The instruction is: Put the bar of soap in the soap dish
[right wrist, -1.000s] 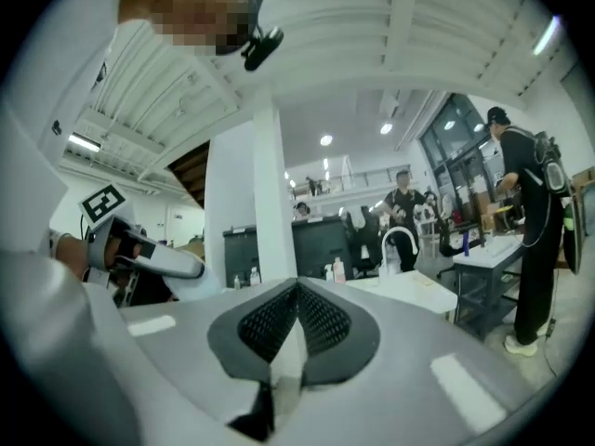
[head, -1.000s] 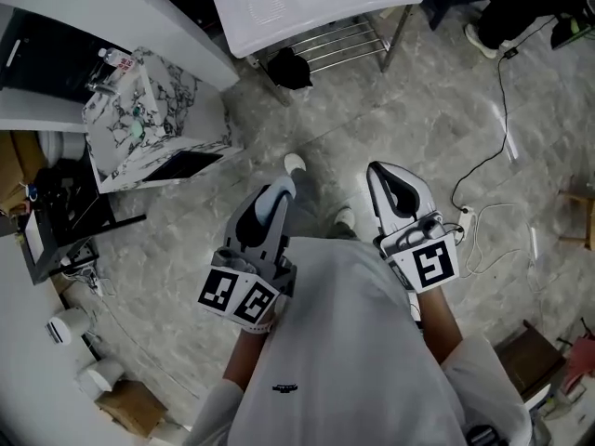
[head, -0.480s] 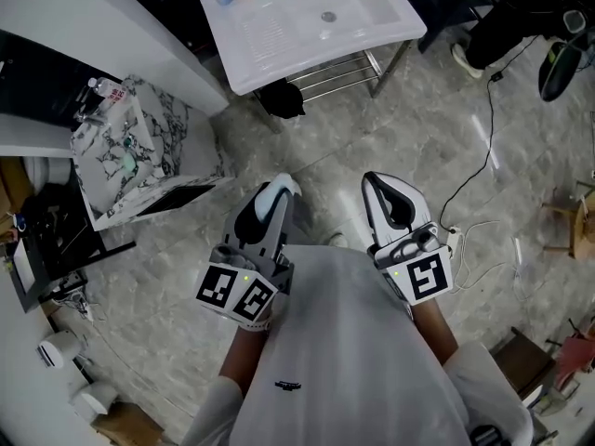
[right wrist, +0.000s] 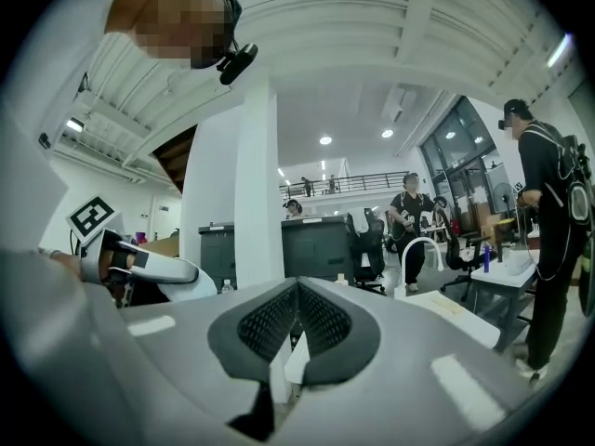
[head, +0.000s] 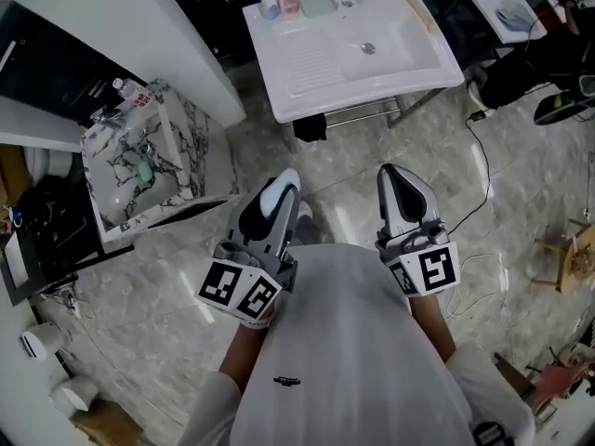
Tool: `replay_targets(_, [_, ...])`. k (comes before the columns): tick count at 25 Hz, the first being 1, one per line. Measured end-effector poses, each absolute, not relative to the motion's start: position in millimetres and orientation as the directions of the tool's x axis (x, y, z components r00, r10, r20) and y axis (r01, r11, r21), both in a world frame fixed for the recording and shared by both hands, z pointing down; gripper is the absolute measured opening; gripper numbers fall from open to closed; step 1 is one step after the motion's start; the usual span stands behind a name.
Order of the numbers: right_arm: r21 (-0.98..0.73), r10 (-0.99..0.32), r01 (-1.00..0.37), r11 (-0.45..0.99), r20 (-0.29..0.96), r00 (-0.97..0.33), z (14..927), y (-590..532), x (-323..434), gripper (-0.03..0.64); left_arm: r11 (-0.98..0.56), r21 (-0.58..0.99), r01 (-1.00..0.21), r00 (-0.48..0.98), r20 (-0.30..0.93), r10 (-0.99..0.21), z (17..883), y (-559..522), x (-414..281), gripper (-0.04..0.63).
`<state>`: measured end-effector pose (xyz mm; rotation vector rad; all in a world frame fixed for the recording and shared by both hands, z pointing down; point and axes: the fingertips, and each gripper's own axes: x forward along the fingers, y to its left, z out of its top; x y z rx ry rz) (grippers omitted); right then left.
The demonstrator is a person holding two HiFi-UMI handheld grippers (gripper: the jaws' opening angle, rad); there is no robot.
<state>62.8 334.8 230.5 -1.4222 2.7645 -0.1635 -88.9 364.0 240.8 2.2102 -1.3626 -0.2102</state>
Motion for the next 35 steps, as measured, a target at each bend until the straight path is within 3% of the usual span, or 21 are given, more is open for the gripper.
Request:
replay_targets(13, [-0.063, -0.826, -0.829, 0.556, 0.064, -0.560, 235, 289, -1, 0.011, -0.359, 0.551, -0.754, 0.491, 0.109, -0.864, 255, 314, -163, 0.121])
replay_targets(27, [-0.112, -0.781, -0.783, 0.612, 0.073, -0.621, 238, 232, -22, 0.011, -0.252, 0.567, -0.784, 0.395, 0.142, -0.908, 261, 284, -185, 0.121])
replay_targets(35, [-0.131, -0.761, -0.761, 0.635, 0.063, -0.646, 252, 175, -20, 0.011, -0.264, 0.542, -0.798, 0.418, 0.181, -0.890, 267, 225, -167, 0.121])
